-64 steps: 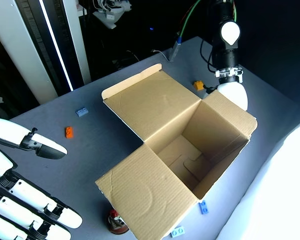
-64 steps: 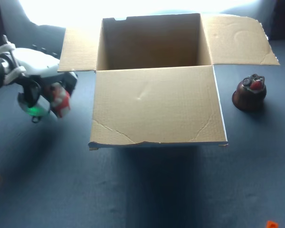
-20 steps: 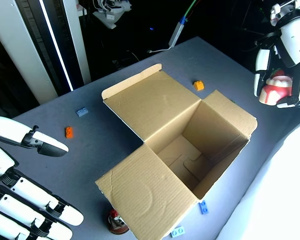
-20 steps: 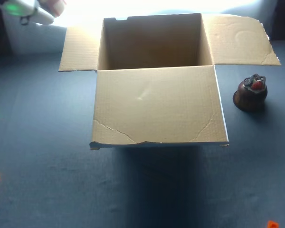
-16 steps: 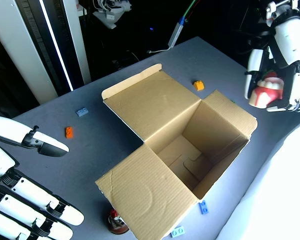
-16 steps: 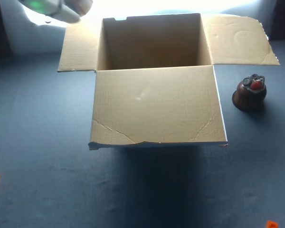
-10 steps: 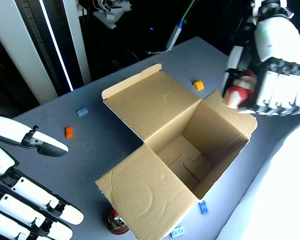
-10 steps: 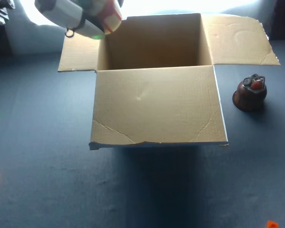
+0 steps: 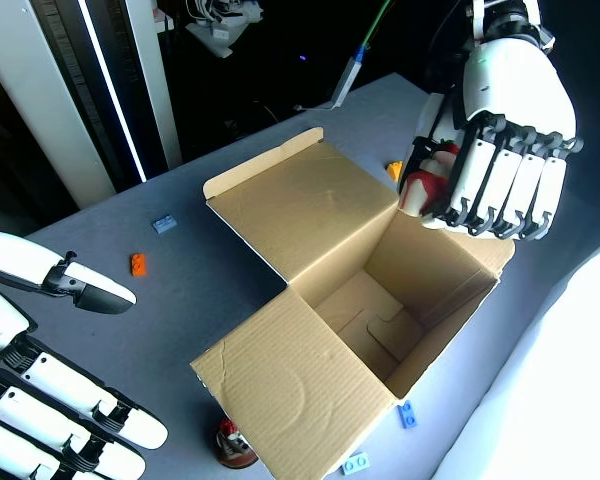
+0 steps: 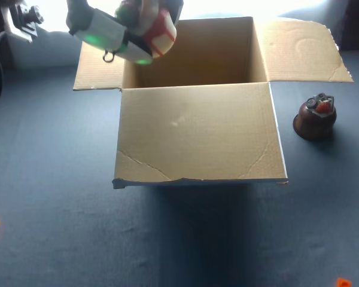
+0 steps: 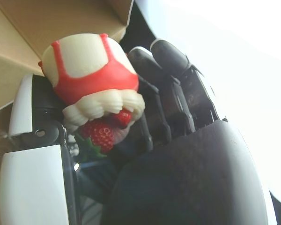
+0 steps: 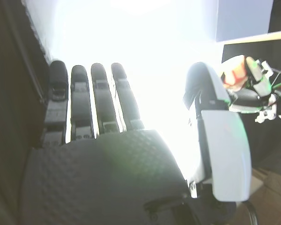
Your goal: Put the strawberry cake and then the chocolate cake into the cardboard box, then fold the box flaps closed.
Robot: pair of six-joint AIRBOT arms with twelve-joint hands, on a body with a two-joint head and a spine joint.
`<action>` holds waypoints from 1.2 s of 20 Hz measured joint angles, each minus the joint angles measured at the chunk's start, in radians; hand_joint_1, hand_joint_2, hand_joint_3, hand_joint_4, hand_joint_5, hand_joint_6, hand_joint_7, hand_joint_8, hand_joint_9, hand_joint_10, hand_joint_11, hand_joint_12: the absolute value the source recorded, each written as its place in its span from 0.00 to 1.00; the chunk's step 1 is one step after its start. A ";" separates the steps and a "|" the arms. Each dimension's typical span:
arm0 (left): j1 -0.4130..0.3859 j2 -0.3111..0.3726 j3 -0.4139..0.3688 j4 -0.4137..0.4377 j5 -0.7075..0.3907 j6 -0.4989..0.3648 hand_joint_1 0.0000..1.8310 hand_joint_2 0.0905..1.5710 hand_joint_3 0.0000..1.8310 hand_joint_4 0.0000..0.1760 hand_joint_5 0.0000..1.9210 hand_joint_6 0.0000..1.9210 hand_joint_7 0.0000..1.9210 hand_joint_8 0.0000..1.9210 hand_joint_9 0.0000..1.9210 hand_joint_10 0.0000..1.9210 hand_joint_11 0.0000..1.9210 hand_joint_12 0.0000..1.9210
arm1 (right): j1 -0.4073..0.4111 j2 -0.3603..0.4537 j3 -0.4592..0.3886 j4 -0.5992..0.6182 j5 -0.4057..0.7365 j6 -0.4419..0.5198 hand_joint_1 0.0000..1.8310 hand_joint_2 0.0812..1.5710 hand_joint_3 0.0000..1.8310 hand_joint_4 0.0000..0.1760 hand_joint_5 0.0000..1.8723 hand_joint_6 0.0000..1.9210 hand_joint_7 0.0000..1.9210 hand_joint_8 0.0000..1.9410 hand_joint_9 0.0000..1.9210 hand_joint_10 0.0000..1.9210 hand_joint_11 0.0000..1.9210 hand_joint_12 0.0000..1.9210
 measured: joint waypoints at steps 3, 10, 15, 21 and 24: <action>0.009 -0.052 0.064 -0.092 -0.027 0.083 0.61 0.80 0.00 0.18 0.34 0.78 0.37 0.77 0.25 0.78 0.20 0.89 | 0.000 0.000 0.000 -0.002 0.000 0.000 0.10 0.76 0.00 0.00 0.09 0.00 0.07 0.00 0.07 0.00 0.00 0.29; 0.056 -0.115 0.114 -0.109 -0.108 0.151 0.61 0.80 0.00 0.15 0.33 0.77 0.36 0.78 0.24 0.81 0.20 0.91 | 0.001 0.000 0.000 -0.002 0.000 -0.001 0.09 0.75 0.00 0.00 0.09 0.00 0.09 0.01 0.09 0.01 0.00 0.35; 0.075 -0.146 0.126 -0.112 -0.146 0.190 0.62 0.80 0.00 0.04 0.36 0.71 0.36 0.80 0.24 0.81 0.20 0.91 | 0.007 -0.004 0.000 -0.013 0.002 -0.001 0.13 0.75 0.00 0.00 0.09 0.00 0.08 0.00 0.09 0.01 0.00 0.29; 0.108 -0.183 0.173 -0.167 -0.147 0.259 0.62 0.80 0.00 0.09 0.35 0.73 0.37 0.78 0.24 0.80 0.21 0.90 | 0.011 -0.013 0.000 -0.014 -0.001 -0.001 0.11 0.76 0.00 0.00 0.09 0.00 0.10 0.00 0.09 0.00 0.00 0.29; 0.119 -0.197 0.193 -0.185 -0.146 0.282 0.62 0.79 0.00 0.02 0.35 0.72 0.38 0.78 0.25 0.79 0.21 0.90 | 0.011 -0.016 0.000 -0.015 0.002 -0.001 0.10 0.76 0.00 0.00 0.09 0.00 0.09 0.00 0.09 0.00 0.00 0.31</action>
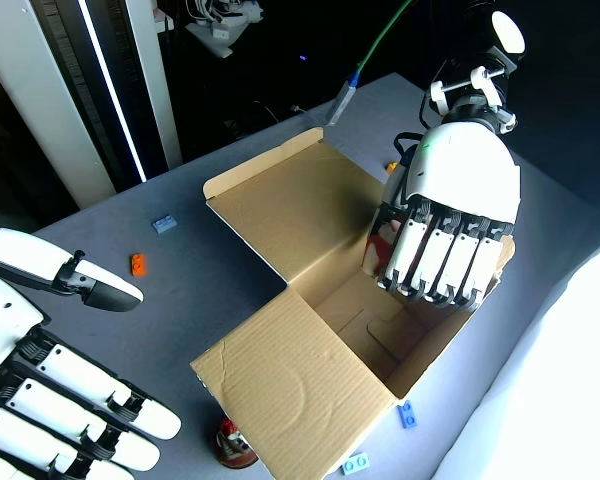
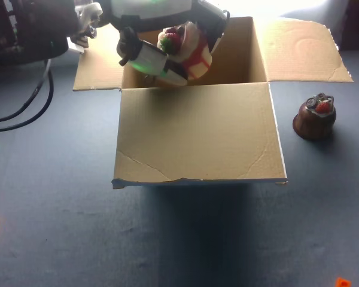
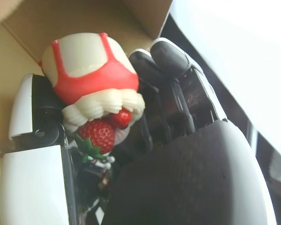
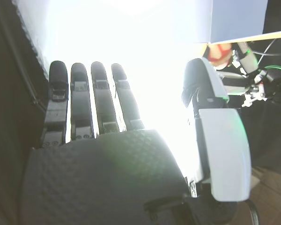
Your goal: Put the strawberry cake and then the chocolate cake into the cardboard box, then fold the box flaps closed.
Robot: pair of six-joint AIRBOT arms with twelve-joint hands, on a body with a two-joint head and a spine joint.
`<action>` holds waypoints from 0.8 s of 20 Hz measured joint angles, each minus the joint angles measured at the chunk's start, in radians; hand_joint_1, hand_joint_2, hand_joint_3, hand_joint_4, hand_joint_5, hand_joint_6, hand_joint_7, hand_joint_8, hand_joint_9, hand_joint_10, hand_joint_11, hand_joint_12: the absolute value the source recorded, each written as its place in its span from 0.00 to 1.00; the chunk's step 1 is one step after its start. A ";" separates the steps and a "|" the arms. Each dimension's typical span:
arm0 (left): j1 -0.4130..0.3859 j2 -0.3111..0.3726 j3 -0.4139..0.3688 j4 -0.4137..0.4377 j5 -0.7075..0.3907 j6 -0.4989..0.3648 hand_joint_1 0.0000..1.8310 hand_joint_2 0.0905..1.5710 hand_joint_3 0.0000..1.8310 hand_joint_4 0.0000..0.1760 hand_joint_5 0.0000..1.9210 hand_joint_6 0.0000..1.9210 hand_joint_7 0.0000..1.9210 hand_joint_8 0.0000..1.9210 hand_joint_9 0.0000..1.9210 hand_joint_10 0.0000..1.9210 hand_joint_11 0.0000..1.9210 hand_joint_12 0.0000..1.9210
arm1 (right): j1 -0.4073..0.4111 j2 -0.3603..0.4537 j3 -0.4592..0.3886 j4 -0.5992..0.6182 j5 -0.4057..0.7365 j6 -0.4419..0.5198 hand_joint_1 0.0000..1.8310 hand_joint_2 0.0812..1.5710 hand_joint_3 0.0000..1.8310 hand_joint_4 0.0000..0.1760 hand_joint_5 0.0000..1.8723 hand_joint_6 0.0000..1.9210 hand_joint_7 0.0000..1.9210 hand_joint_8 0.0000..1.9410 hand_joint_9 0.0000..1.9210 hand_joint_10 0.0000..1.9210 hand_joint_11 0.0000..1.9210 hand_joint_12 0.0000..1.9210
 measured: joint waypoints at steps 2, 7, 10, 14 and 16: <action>0.012 -0.005 0.010 0.001 0.001 0.003 0.62 0.79 0.00 0.07 0.35 0.73 0.38 0.78 0.24 0.80 0.20 0.91 | 0.000 -0.001 0.000 0.000 -0.001 0.000 0.08 0.77 0.00 0.00 0.09 0.00 0.09 0.00 0.08 0.00 0.00 0.27; 0.015 -0.016 0.021 -0.002 0.003 0.006 0.56 0.66 0.00 0.00 0.31 0.22 0.28 0.41 0.27 0.55 0.20 0.77 | 0.000 -0.003 0.000 -0.002 -0.002 0.000 0.08 0.76 0.00 0.00 0.09 0.00 0.08 0.00 0.08 0.00 0.00 0.27; 0.015 -0.016 0.021 -0.003 0.002 0.006 0.54 0.64 0.00 0.00 0.33 0.04 0.36 0.11 0.31 0.34 0.19 0.66 | 0.000 -0.003 0.000 -0.002 -0.002 0.000 0.10 0.76 0.00 0.00 0.09 0.00 0.09 0.00 0.08 0.00 0.00 0.29; 0.015 -0.016 0.029 -0.003 -0.005 0.006 0.47 0.62 0.00 0.00 0.25 0.00 0.32 0.00 0.35 0.08 0.11 0.60 | 0.002 -0.003 0.000 -0.002 -0.001 0.000 0.09 0.76 0.00 0.00 0.09 0.00 0.08 0.00 0.08 0.00 0.00 0.30; 0.011 -0.016 0.037 0.003 -0.011 0.003 0.43 0.61 0.00 0.06 0.21 0.00 0.26 0.00 0.32 0.02 0.05 0.63 | 0.002 -0.004 0.000 -0.001 -0.001 0.000 0.09 0.76 0.00 0.00 0.09 0.00 0.08 0.00 0.08 0.00 0.00 0.29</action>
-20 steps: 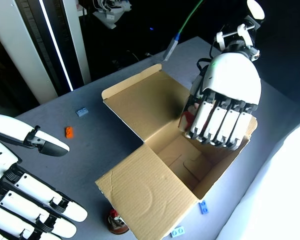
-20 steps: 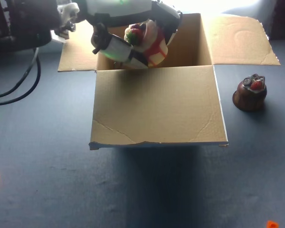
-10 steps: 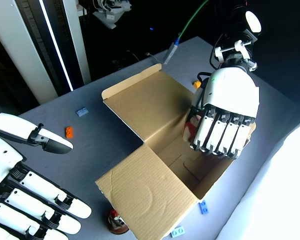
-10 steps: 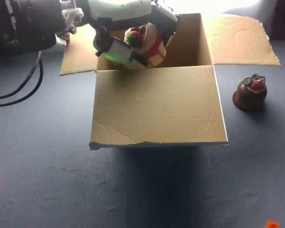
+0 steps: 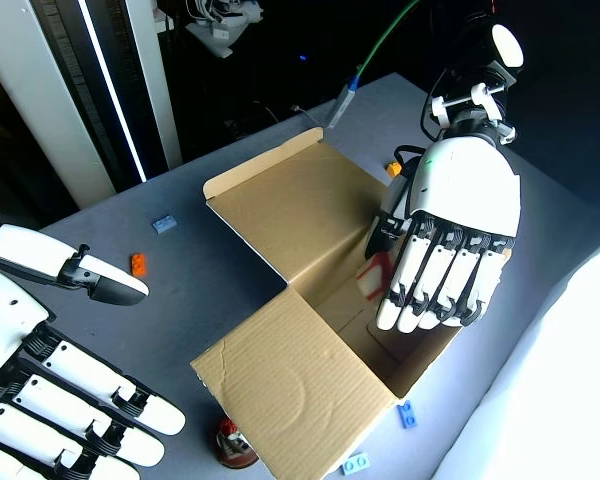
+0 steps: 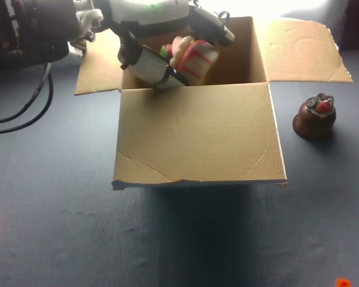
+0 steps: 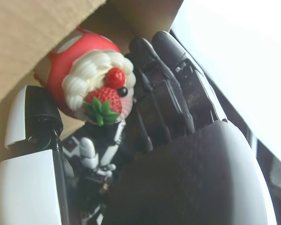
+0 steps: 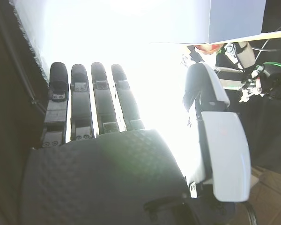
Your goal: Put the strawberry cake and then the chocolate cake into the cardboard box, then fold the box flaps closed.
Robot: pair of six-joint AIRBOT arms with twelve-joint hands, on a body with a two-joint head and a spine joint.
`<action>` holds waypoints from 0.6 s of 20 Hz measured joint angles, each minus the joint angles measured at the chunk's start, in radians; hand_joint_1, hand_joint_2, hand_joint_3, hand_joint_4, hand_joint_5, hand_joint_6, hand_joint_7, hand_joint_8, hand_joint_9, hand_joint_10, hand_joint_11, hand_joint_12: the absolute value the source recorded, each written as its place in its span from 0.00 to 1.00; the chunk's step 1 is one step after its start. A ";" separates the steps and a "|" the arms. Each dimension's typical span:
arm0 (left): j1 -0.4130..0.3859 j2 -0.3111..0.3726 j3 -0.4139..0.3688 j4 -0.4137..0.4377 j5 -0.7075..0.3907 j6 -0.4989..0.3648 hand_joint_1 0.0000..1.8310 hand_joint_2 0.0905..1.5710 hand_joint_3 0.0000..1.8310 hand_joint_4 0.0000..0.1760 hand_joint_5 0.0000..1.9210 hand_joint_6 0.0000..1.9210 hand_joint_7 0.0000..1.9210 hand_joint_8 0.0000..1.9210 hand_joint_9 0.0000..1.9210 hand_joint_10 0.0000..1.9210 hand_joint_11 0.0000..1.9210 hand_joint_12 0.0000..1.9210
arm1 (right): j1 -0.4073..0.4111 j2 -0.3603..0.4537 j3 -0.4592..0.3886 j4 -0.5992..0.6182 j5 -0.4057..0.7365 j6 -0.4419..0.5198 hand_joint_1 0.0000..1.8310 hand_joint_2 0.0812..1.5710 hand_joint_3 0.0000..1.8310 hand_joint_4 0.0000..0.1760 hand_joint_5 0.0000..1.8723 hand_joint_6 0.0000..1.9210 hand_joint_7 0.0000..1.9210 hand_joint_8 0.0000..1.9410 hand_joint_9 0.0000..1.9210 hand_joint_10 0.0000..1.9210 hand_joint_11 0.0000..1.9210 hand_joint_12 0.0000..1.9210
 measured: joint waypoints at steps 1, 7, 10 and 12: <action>-0.004 0.000 0.002 0.002 0.000 -0.001 0.43 0.61 0.00 0.06 0.21 0.00 0.26 0.00 0.32 0.02 0.05 0.63 | 0.000 0.000 0.000 0.001 0.000 0.000 0.09 0.76 0.00 0.00 0.09 0.00 0.08 0.00 0.08 0.00 0.00 0.29; -0.021 0.000 0.017 0.052 -0.021 -0.032 0.39 0.59 0.00 0.17 0.16 0.00 0.21 0.00 0.26 0.00 0.00 0.65 | -0.003 0.000 0.005 0.024 0.013 0.014 0.10 0.76 0.00 0.00 0.09 0.00 0.09 0.00 0.09 0.00 0.00 0.31; -0.056 0.000 0.053 0.076 -0.025 -0.066 0.39 0.59 0.00 0.16 0.16 0.00 0.22 0.00 0.27 0.00 0.00 0.66 | -0.020 -0.005 0.045 0.018 -0.002 0.153 0.09 0.76 0.00 0.00 0.08 0.00 0.09 0.00 0.09 0.00 0.00 0.30; -0.078 0.001 0.072 0.082 -0.020 -0.092 0.38 0.59 0.00 0.14 0.16 0.00 0.22 0.00 0.27 0.00 0.00 0.66 | -0.045 -0.019 0.090 -0.029 -0.013 0.269 0.09 0.76 0.00 0.00 0.08 0.00 0.08 0.00 0.08 0.00 0.00 0.28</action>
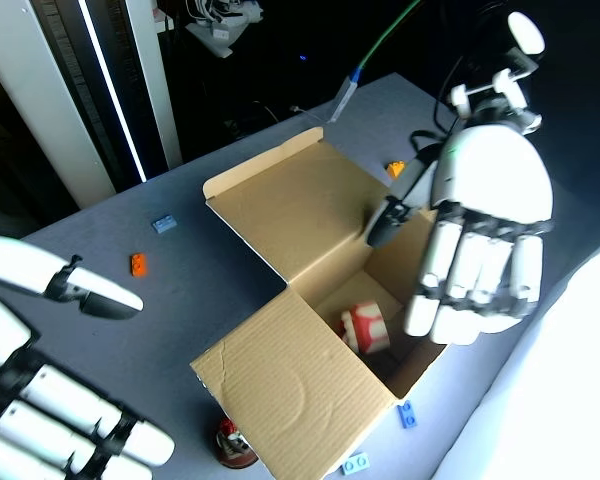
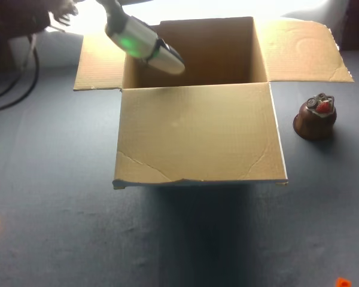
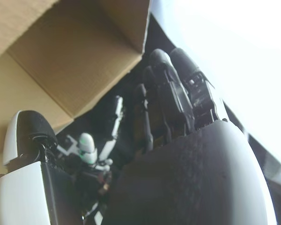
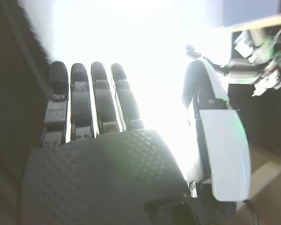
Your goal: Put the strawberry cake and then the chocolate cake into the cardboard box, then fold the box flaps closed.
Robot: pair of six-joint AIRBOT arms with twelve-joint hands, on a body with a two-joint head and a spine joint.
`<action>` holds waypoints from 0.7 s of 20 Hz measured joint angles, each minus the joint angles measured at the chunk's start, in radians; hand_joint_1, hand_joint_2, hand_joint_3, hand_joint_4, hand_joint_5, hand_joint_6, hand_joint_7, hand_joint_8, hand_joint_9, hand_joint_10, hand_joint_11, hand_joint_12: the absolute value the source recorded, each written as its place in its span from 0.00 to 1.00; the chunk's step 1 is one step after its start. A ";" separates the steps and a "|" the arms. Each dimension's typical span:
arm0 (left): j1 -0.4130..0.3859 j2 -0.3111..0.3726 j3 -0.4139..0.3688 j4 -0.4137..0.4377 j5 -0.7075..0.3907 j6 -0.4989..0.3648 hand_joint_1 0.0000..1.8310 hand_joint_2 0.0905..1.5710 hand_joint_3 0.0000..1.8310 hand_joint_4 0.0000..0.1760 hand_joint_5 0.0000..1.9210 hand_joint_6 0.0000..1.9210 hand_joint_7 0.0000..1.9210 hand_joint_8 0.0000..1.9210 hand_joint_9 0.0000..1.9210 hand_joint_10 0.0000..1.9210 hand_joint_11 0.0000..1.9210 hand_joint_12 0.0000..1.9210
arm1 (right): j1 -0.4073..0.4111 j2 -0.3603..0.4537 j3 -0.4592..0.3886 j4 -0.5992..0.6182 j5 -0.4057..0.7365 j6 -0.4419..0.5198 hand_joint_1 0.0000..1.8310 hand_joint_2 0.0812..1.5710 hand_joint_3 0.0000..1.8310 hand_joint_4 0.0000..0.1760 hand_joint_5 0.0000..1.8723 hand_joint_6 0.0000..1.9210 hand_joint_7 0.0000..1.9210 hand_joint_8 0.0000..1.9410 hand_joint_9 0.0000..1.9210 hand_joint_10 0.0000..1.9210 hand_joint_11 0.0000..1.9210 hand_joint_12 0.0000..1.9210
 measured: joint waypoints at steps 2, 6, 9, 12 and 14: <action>-0.025 0.003 0.002 0.005 0.007 -0.040 0.37 0.59 0.00 0.16 0.17 0.01 0.24 0.01 0.28 0.01 0.02 0.65 | -0.045 -0.024 0.038 -0.056 0.016 0.089 0.10 0.76 0.00 0.00 0.09 0.00 0.09 0.00 0.09 0.00 0.00 0.31; -0.062 0.024 -0.010 0.006 0.064 -0.106 0.36 0.60 0.00 0.13 0.18 0.00 0.24 0.00 0.29 0.01 0.02 0.64 | -0.118 -0.071 0.065 -0.102 0.082 0.137 0.14 0.73 0.00 0.00 0.08 0.01 0.07 0.00 0.08 0.00 0.00 0.29; -0.093 0.063 -0.039 0.049 0.149 -0.183 0.35 0.60 0.00 0.10 0.18 0.00 0.25 0.00 0.30 0.01 0.04 0.61 | -0.118 -0.110 0.106 -0.098 0.116 0.136 0.17 0.71 0.00 0.00 0.08 0.00 0.08 0.00 0.08 0.01 0.00 0.30; -0.114 0.110 -0.093 0.248 0.235 -0.363 0.38 0.59 0.00 0.13 0.18 0.00 0.25 0.00 0.30 0.00 0.07 0.54 | -0.119 -0.164 0.140 -0.096 0.113 0.124 0.24 0.67 0.00 0.00 0.06 0.00 0.04 0.00 0.06 0.00 0.00 0.28; -0.123 0.131 -0.129 0.402 0.252 -0.516 0.38 0.59 0.00 0.15 0.18 0.00 0.25 0.00 0.30 0.00 0.07 0.54 | -0.119 -0.183 0.151 -0.096 0.110 0.124 0.26 0.65 0.00 0.00 0.05 0.00 0.04 0.00 0.06 0.00 0.00 0.30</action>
